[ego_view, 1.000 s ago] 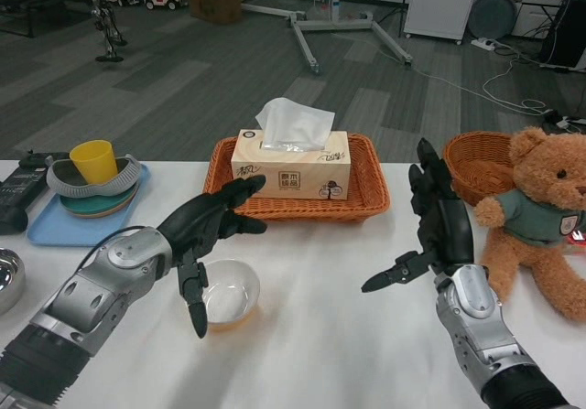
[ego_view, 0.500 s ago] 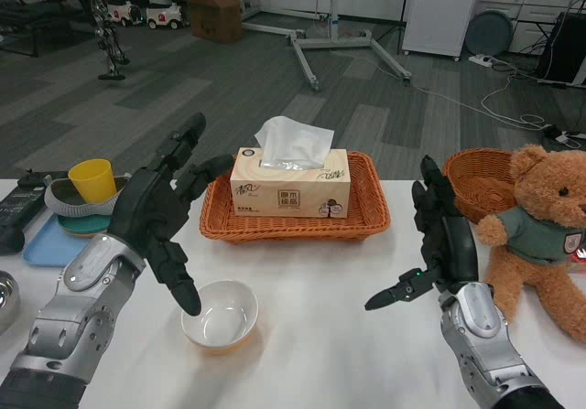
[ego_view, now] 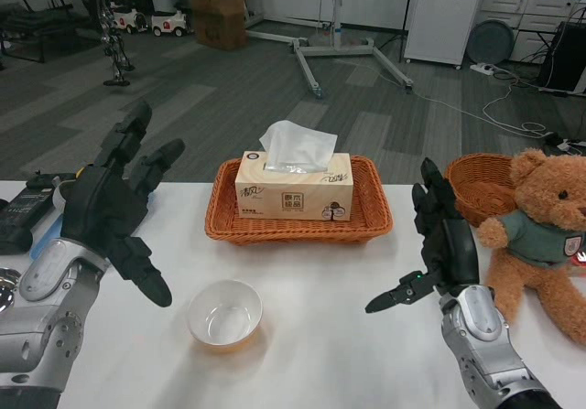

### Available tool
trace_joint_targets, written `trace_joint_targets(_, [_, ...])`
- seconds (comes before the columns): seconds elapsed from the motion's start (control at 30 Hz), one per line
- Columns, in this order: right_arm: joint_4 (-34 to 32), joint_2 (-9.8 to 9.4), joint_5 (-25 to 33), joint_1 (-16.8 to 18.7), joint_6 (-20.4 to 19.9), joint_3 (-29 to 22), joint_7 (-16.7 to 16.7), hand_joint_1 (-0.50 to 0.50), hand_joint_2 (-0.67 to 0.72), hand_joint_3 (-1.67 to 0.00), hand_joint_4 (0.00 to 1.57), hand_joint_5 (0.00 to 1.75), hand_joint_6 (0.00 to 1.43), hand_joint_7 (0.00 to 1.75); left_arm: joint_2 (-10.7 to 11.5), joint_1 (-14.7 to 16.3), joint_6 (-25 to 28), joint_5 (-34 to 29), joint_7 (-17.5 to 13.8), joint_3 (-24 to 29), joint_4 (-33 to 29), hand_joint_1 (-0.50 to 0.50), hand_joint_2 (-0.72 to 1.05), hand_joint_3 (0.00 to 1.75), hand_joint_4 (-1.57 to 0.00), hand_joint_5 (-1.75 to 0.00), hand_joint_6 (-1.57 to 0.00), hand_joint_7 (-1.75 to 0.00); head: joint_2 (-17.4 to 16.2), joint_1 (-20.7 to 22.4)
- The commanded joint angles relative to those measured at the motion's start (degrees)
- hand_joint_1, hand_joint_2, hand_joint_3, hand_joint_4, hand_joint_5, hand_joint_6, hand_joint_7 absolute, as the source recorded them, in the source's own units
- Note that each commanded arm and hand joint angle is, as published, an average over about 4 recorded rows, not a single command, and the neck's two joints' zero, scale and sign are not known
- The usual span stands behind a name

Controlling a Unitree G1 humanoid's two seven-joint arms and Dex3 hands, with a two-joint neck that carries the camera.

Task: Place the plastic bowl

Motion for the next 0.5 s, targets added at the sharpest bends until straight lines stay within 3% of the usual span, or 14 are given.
trace_joint_targets(0.03, [-0.84,-0.5,0.27,-0.72,-0.65,-0.21,-0.25,-0.46,0.34,-0.08,0.0,0.0,0.0,0.0,0.17,0.37,-0.7,0.49,0.31,0.61,-0.14,-0.5,-0.1,0.0,0.0,-0.44,0.0,-0.03,-0.1,-0.06])
trace_joint_targets(0.5, [-1.37,-0.5,0.27,-0.72,-0.94,-0.14,-0.21,-0.46,0.34,-0.08,0.0,0.0,0.0,0.0,0.08,0.37,-0.7,0.51,0.31,0.52,-0.05,-0.5,-0.1,0.0,0.0,-0.41,0.0,0.0,1.26,-0.11])
